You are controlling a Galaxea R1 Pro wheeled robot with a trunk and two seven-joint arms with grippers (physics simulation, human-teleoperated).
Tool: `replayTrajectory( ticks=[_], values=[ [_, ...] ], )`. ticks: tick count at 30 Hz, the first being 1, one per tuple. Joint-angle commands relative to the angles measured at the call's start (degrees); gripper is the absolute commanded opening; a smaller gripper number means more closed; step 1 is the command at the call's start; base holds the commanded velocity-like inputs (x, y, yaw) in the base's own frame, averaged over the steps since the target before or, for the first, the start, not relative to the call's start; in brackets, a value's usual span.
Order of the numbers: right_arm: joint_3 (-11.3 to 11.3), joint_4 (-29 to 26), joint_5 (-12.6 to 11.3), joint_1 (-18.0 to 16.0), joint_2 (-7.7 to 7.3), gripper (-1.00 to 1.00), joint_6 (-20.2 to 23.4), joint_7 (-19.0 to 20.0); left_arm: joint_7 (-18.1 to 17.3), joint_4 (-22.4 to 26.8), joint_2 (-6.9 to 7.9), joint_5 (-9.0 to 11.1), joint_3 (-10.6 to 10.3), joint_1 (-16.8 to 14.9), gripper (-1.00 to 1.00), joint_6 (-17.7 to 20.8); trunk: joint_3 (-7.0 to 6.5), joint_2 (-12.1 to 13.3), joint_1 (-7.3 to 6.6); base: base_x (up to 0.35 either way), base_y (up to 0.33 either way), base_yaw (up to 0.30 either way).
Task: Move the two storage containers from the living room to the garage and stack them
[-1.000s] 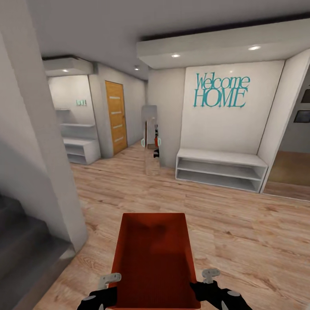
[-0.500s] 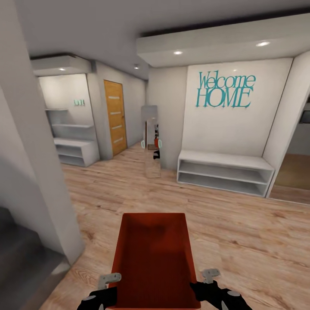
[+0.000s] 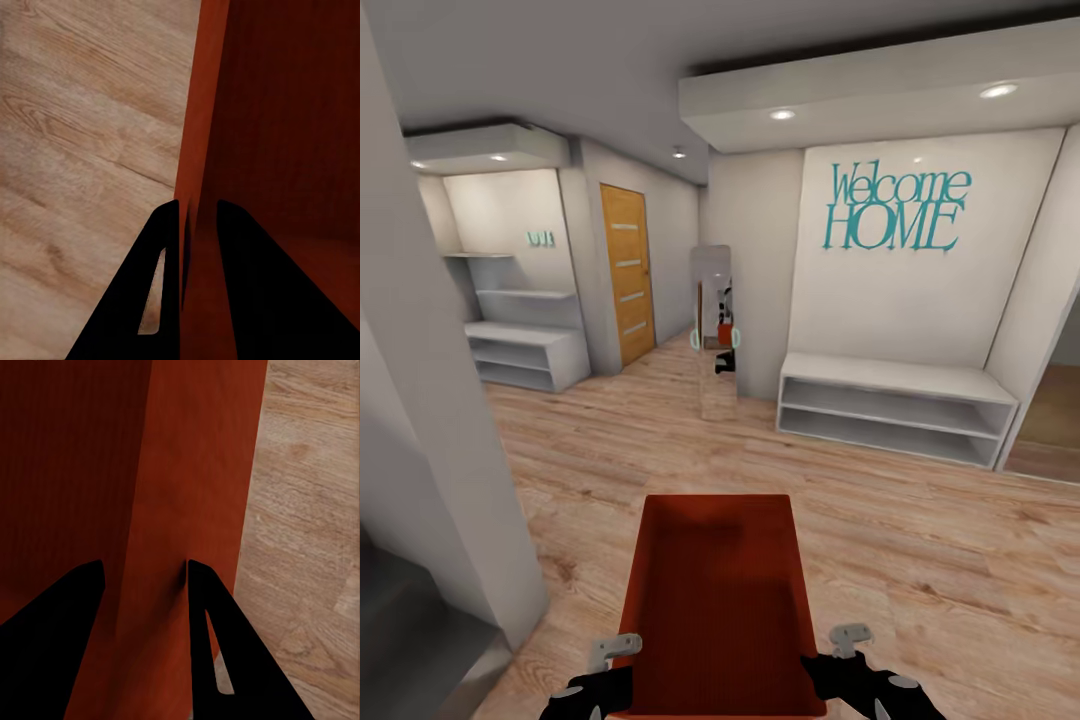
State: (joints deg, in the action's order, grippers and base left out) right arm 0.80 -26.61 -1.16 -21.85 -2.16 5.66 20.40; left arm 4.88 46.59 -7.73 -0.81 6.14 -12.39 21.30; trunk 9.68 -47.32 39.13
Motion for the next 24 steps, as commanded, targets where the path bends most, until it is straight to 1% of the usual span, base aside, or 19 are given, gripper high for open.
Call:
replayTrajectory(
  ticks=[1, 6, 14, 19, 24],
  values=[
    [-0.36, 0.02, -0.07, -0.03, 0.23, -1.00, 0.50, 1.48, 0.39, 0.16, -0.07, -0.60, -0.07, 0.00, -1.00, -2.40, 0.09, -0.07, 0.05, 0.330, 0.084, 0.000],
    [-0.36, 0.02, -0.07, -0.03, 0.23, -1.00, 0.51, 1.48, 0.39, 0.16, -0.05, -0.60, -0.07, 0.00, -1.00, -2.40, 0.09, -0.07, 0.05, 0.330, 0.069, 0.000],
    [-0.36, 0.04, -0.07, -0.03, 0.23, -1.00, 0.52, 1.48, 0.44, 0.16, -0.01, -0.64, -0.07, 0.00, -1.00, -2.40, 0.09, -0.07, 0.05, 0.330, 0.010, 0.001],
    [-0.36, 0.04, -0.07, -0.03, 0.23, -1.00, 0.51, 1.48, 0.42, 0.16, 0.00, -0.67, -0.07, 0.00, -1.00, -2.40, 0.09, -0.07, 0.05, 0.330, 0.000, 0.151],
    [-0.36, 0.05, -0.07, -0.03, 0.23, -1.00, 0.53, 1.48, 0.44, 0.16, -0.01, -0.68, -0.07, 0.00, -1.00, -2.40, 0.09, -0.07, 0.05, 0.330, 0.000, 0.045]
  ],
)
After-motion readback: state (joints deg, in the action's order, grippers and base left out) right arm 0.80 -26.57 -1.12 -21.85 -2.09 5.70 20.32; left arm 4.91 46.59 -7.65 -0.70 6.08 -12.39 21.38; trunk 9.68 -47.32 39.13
